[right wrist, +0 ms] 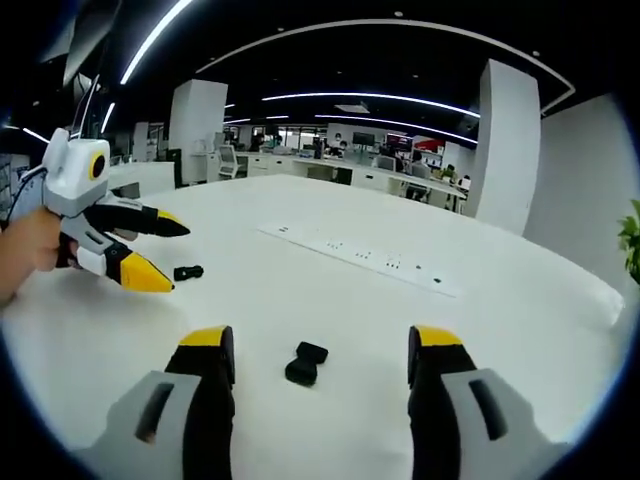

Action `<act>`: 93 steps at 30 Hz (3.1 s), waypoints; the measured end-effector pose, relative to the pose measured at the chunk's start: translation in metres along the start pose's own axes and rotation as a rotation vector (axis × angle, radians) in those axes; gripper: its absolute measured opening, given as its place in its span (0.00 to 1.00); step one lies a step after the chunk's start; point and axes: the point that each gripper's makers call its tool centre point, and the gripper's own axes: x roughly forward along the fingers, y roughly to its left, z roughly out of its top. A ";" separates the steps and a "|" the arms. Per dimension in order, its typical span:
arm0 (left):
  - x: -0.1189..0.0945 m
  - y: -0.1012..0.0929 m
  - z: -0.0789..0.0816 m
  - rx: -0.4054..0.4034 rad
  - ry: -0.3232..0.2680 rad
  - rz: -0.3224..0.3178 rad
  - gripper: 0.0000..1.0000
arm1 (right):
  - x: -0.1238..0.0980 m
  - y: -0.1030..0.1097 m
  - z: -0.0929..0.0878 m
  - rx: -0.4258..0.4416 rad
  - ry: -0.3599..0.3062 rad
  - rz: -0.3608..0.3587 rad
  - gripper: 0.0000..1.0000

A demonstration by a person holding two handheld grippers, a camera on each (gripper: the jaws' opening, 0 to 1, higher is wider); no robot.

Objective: Snap the two parts of the plastic buckle together until the buckle closes and remains connected.

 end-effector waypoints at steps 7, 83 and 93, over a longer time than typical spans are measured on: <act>0.002 -0.004 -0.005 0.008 0.021 -0.006 0.60 | -0.001 0.001 -0.004 -0.011 0.010 0.004 0.63; 0.006 -0.011 -0.011 -0.056 0.042 -0.009 0.21 | -0.010 0.016 -0.018 0.074 0.048 0.008 0.24; 0.007 -0.013 -0.012 -0.055 0.039 -0.004 0.18 | -0.009 0.012 -0.019 0.108 0.054 -0.015 0.22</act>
